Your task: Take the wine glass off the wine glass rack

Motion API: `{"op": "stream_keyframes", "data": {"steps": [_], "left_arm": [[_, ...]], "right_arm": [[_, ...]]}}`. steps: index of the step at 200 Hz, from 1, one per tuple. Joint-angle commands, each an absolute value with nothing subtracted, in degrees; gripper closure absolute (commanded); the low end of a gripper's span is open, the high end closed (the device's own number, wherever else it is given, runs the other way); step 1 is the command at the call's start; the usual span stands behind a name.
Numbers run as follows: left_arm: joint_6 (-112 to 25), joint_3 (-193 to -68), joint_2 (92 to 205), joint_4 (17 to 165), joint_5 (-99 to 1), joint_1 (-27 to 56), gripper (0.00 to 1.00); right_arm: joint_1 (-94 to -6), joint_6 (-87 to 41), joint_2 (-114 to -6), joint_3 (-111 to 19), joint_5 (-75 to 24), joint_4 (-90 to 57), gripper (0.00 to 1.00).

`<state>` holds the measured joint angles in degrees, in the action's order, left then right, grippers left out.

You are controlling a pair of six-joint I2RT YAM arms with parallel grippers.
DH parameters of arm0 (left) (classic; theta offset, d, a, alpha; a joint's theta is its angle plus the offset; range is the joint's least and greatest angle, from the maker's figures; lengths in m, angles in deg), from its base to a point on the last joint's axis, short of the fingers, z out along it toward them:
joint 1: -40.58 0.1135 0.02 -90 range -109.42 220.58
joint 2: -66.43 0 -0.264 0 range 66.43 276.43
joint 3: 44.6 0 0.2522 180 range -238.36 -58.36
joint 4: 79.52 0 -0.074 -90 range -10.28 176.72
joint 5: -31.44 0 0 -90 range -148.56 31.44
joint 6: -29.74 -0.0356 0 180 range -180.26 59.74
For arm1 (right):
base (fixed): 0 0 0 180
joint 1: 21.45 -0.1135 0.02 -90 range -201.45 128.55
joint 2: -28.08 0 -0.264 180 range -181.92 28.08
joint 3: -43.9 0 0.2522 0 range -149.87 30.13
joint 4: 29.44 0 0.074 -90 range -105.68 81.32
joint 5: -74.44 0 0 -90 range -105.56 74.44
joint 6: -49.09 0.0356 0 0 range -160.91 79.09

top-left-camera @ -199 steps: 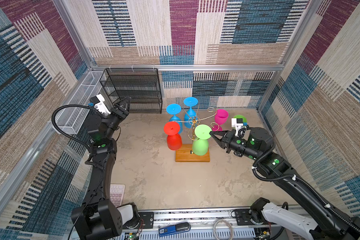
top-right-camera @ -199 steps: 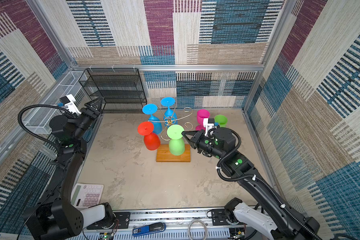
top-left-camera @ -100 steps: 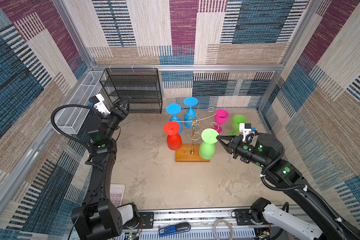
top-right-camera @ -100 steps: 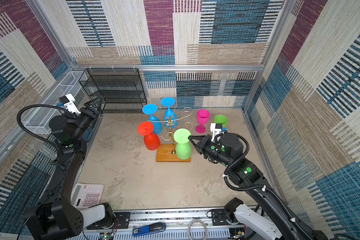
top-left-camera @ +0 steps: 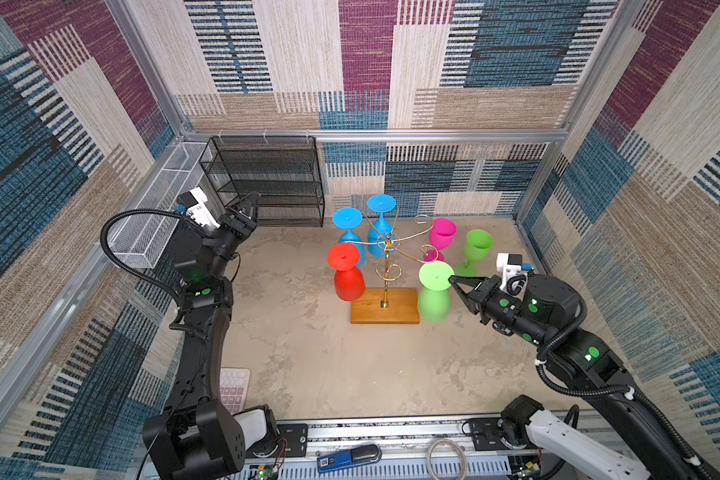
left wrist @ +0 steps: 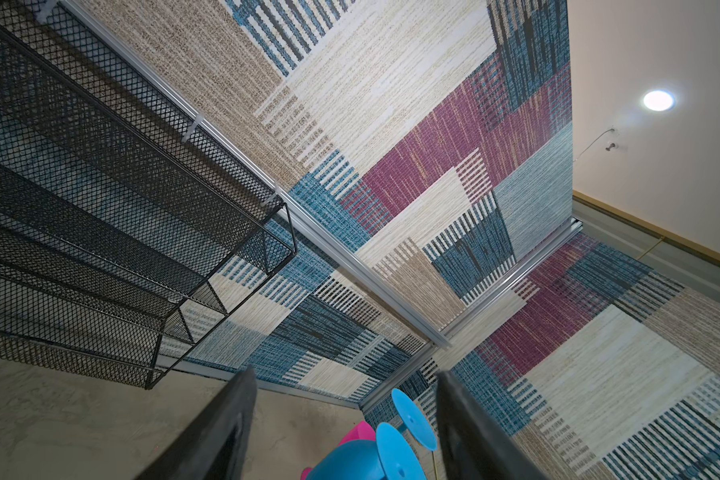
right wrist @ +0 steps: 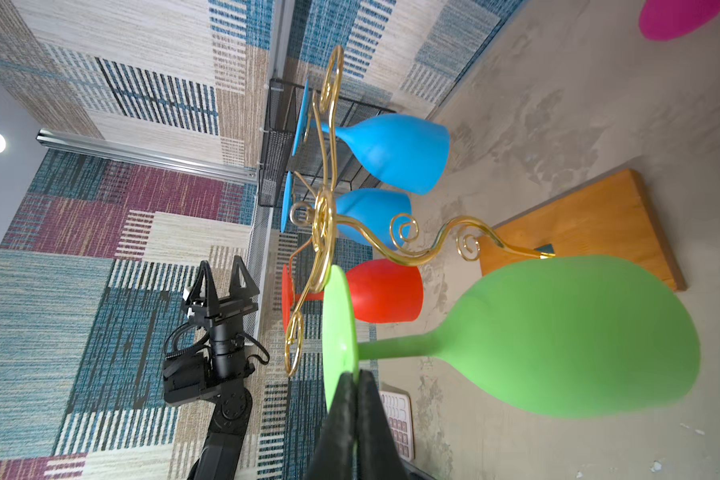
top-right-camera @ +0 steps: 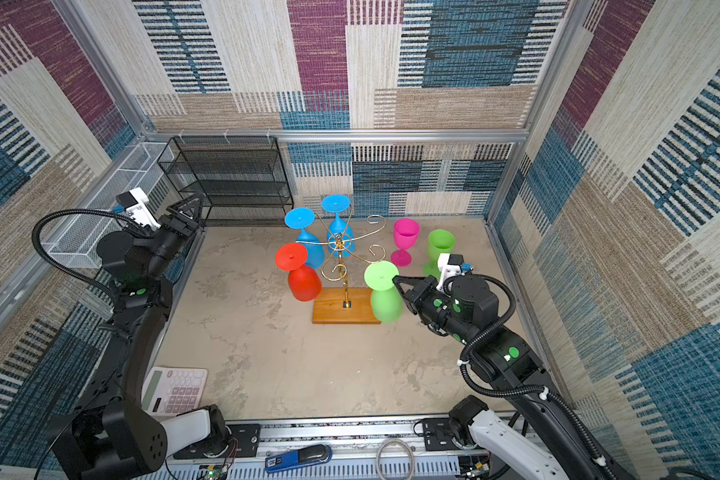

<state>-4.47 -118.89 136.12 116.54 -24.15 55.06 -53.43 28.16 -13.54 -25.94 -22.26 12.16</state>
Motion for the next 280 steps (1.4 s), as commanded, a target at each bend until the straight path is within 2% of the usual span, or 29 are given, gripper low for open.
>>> {"op": "stream_keyframes", "data": {"steps": [1, 49, 126, 191, 232, 280], "left_arm": [[-3.57, -119.18, 135.82, 118.52, -24.34, 55.06, 0.29], [-3.30, -119.62, 136.04, 118.80, -24.46, 55.01, 0.29], [-1.05, -124.43, 136.93, 118.02, -23.31, 55.17, 0.31], [-0.45, -137.62, 140.65, 111.95, -9.80, 53.65, 0.44], [1.37, -146.92, 145.79, 110.43, -0.30, 47.74, 0.52], [-0.13, -154.03, 150.94, 107.81, 4.36, 38.23, 0.59]], "right_arm": [[-53.44, 27.09, -12.50, -26.64, -18.85, 12.91, 1.00], [-53.36, 26.36, -10.33, -27.30, -14.19, 15.31, 1.00], [-53.35, 16.09, -12.21, -34.56, -1.14, 15.24, 1.00], [-53.35, -1.24, -22.40, -45.18, 3.14, 6.45, 1.00], [-53.36, -12.59, -29.39, -51.56, 0.85, -1.31, 1.00], [-53.35, -22.72, -36.72, -58.17, -9.65, -7.80, 1.00]]}}
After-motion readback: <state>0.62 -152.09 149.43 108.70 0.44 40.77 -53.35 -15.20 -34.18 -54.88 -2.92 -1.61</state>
